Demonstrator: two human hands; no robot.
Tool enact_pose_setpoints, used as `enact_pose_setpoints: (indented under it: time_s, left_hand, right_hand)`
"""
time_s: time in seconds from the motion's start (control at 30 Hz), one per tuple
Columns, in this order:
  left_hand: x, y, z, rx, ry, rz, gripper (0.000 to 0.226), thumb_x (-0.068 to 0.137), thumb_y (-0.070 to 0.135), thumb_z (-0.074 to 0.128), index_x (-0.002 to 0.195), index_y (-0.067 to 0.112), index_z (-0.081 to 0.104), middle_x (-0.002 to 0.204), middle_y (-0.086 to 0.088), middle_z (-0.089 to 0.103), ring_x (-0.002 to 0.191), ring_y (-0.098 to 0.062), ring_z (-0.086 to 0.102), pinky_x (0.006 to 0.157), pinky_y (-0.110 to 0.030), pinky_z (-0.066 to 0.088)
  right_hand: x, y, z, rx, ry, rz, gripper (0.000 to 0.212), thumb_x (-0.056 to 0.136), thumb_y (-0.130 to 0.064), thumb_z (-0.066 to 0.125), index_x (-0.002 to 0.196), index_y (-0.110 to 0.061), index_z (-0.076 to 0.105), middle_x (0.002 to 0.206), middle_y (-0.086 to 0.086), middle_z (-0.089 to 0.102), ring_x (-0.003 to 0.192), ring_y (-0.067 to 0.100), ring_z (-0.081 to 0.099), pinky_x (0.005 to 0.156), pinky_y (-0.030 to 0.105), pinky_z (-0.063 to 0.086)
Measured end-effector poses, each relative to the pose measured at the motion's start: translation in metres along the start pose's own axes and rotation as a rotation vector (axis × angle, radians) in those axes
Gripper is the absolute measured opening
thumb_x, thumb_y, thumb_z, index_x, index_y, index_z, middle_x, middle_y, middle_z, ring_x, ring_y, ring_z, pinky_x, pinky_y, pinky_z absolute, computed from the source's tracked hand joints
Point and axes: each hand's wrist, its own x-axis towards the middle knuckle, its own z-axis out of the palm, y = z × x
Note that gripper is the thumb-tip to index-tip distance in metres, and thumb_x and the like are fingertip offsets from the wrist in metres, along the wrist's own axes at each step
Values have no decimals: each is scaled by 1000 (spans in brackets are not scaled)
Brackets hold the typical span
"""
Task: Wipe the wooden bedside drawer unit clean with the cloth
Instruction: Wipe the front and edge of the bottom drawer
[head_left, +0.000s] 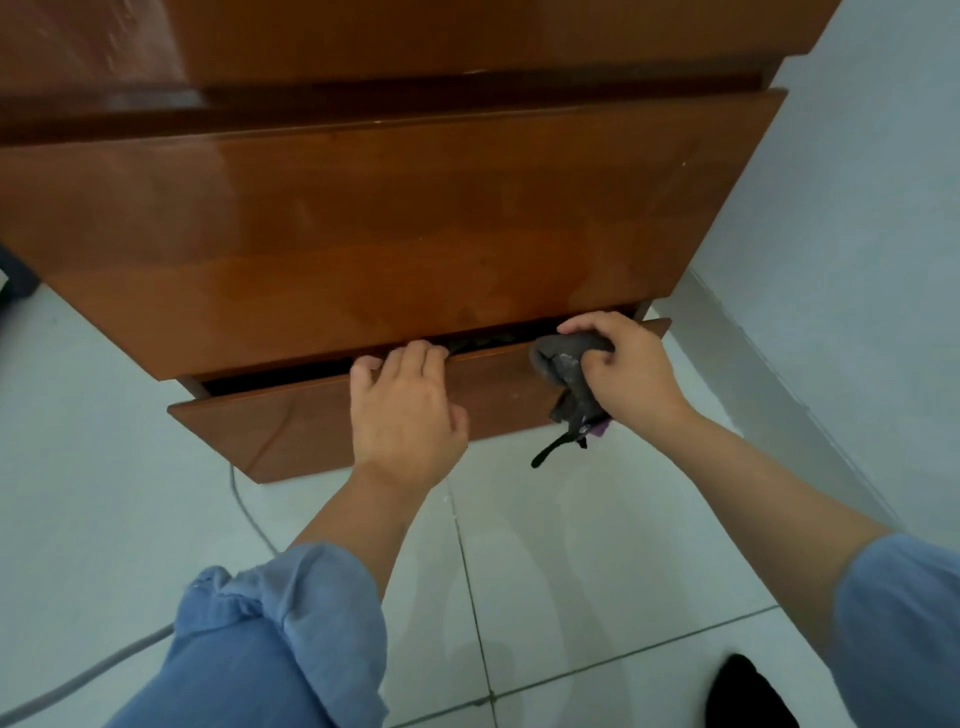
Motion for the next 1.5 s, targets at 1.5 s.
enact_pose_setpoints:
  time_s: [1.5]
  left_hand:
    - [-42, -75, 7, 36, -164, -98, 98, 75, 50, 48, 151, 17, -4, 160, 3, 0, 146, -12, -6, 118, -45, -4]
  right_hand:
    - [-23, -80, 105, -768, -347, -261, 70, 83, -23, 54, 144, -9, 22, 142, 8, 33, 119, 34, 35, 99, 40, 33]
